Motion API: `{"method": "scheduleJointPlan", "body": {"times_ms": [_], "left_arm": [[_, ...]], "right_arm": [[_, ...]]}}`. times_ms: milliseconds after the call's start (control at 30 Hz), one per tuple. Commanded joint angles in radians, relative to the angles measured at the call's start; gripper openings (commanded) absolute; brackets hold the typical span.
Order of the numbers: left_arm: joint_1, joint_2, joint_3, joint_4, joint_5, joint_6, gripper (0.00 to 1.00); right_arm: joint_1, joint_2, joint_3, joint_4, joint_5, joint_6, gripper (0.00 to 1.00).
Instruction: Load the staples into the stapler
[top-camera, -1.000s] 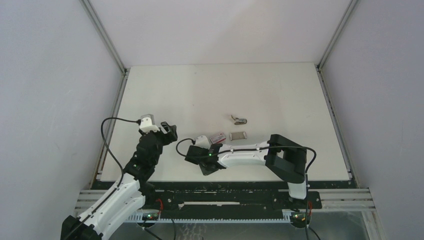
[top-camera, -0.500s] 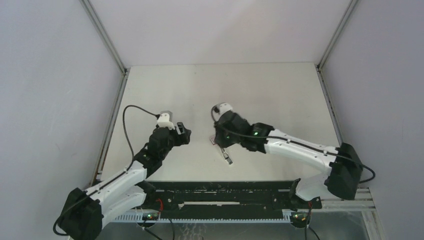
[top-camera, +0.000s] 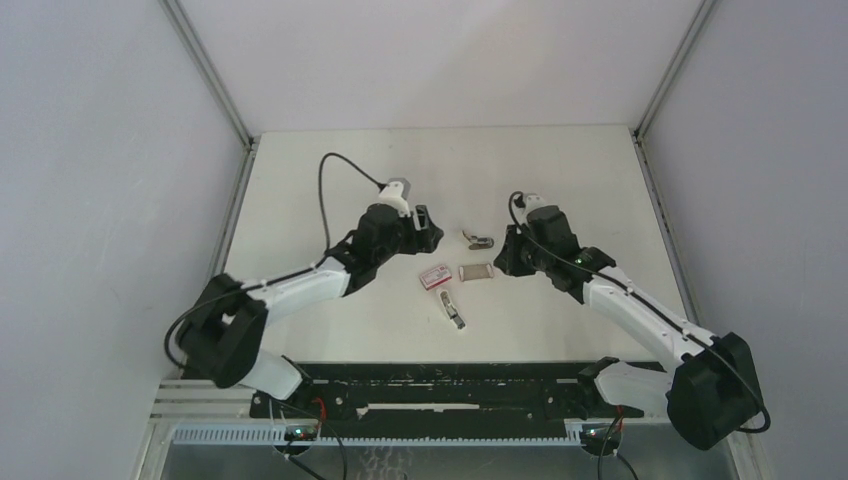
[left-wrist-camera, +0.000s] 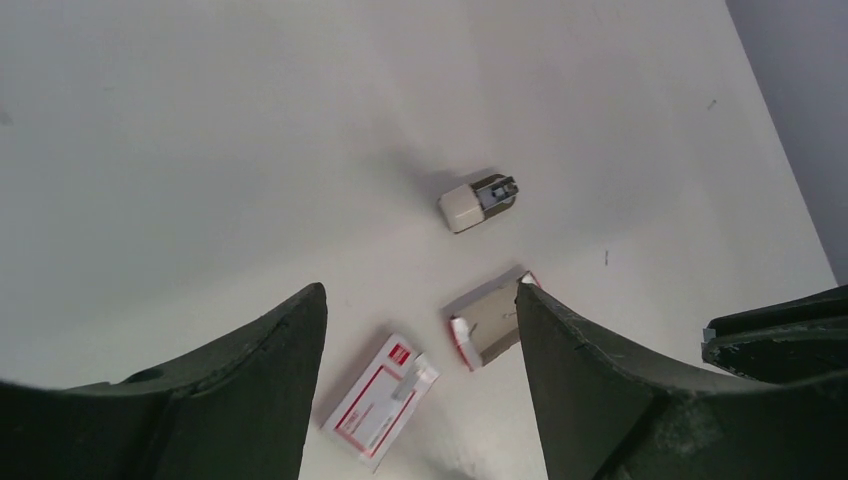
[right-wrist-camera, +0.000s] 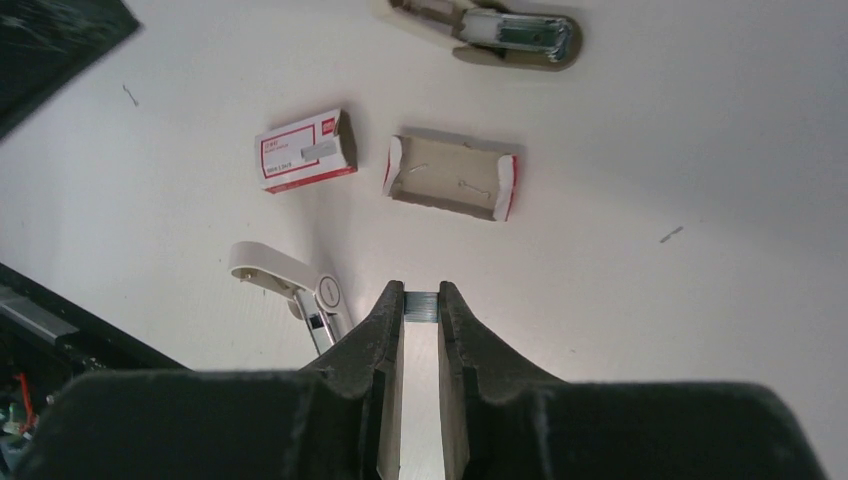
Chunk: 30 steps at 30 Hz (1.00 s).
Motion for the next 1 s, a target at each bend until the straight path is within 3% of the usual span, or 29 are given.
{"method": "scheduleJointPlan", "body": {"times_ms": [0,300,567,967], "left_arm": [[-0.031,0.139,0.164,0.061,0.089,-0.035,0.73],[-0.054,0.381,0.359,-0.026,0.082,-0.071,0.73],[-0.054,0.476,0.428,-0.039,0.075,-0.118,0.69],[-0.054,0.502,0.45,-0.033,0.09,-0.131,0.26]], "right_arm": [[-0.079,-0.065,-0.031,0.094,-0.078,-0.029,0.12],[-0.155,-0.115,-0.088,0.132,-0.138,-0.012,0.12],[-0.167,-0.119,-0.1,0.141,-0.154,-0.019,0.12],[-0.178,-0.119,-0.11,0.15,-0.156,-0.029,0.12]]}}
